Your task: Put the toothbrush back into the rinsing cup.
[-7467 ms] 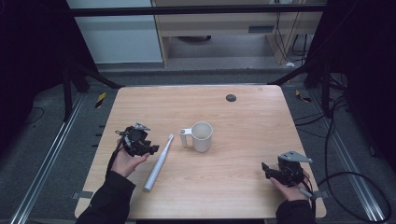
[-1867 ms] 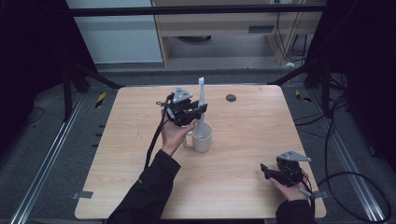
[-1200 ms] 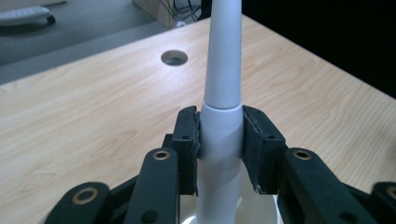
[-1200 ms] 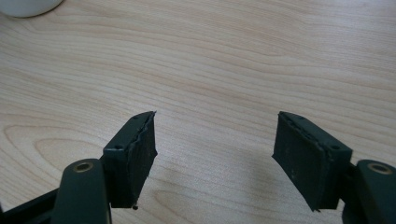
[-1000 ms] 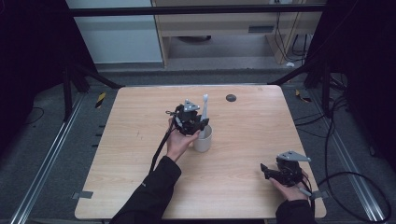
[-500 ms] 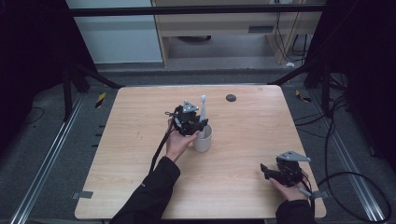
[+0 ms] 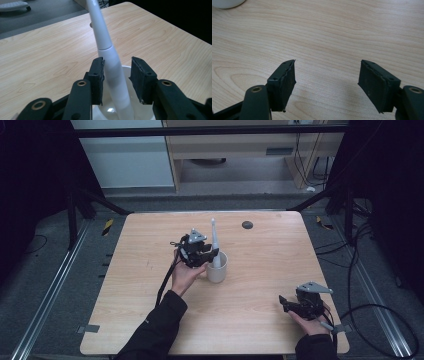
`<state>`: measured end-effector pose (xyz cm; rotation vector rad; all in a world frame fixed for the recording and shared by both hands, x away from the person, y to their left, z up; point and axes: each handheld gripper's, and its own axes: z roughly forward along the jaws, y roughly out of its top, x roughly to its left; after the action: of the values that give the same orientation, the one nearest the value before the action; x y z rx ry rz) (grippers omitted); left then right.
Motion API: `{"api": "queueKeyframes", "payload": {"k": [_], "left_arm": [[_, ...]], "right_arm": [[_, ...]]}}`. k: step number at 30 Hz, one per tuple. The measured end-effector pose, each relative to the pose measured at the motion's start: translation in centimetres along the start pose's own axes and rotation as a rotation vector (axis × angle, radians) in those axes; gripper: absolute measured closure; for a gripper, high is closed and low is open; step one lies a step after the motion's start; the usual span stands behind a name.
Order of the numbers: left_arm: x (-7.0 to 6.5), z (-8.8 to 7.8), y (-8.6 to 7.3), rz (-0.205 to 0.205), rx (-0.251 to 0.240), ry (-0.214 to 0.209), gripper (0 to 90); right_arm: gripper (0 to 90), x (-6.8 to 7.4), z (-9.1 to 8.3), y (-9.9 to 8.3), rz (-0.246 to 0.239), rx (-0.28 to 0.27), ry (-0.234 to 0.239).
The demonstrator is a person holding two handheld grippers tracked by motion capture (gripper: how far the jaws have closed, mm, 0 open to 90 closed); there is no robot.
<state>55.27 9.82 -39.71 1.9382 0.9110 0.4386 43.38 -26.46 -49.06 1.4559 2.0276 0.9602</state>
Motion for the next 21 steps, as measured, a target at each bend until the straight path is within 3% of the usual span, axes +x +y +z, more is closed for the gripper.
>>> {"api": "queueKeyframes", "payload": {"k": [2, 7, 8, 10, 12, 15, 21], "left_arm": [[0.0, -0.3, 0.0, 0.000, -0.004, -0.003, 60.5], [0.4, -3.4, -1.0, 0.023, 0.001, 0.009, 55.9], [0.4, -3.4, -1.0, 0.023, 0.001, 0.009, 55.1], [0.8, -4.9, -2.1, 0.033, 0.004, 0.015, 53.7], [0.9, -5.4, -2.5, 0.039, 0.010, 0.023, 52.0], [1.7, -6.9, -4.4, 0.039, 0.015, 0.049, 48.2], [2.9, -8.7, -7.2, 0.010, 0.028, 0.088, 43.0]], "right_arm": [[29.5, 0.0, 0.0, 0.0, 0.001, 0.000, 0.000], [28.6, 0.0, -0.1, 0.0, 0.002, -0.006, -0.004], [28.6, 0.0, -0.1, 0.0, 0.002, -0.006, -0.004], [28.2, 0.0, -0.1, 0.0, 0.004, -0.007, -0.006], [28.2, 0.0, -0.1, -0.1, 0.002, -0.008, -0.007], [27.5, 0.1, -0.1, 0.0, 0.007, -0.008, -0.008], [25.9, 0.1, -0.1, -0.1, 0.007, -0.010, -0.010]]}}
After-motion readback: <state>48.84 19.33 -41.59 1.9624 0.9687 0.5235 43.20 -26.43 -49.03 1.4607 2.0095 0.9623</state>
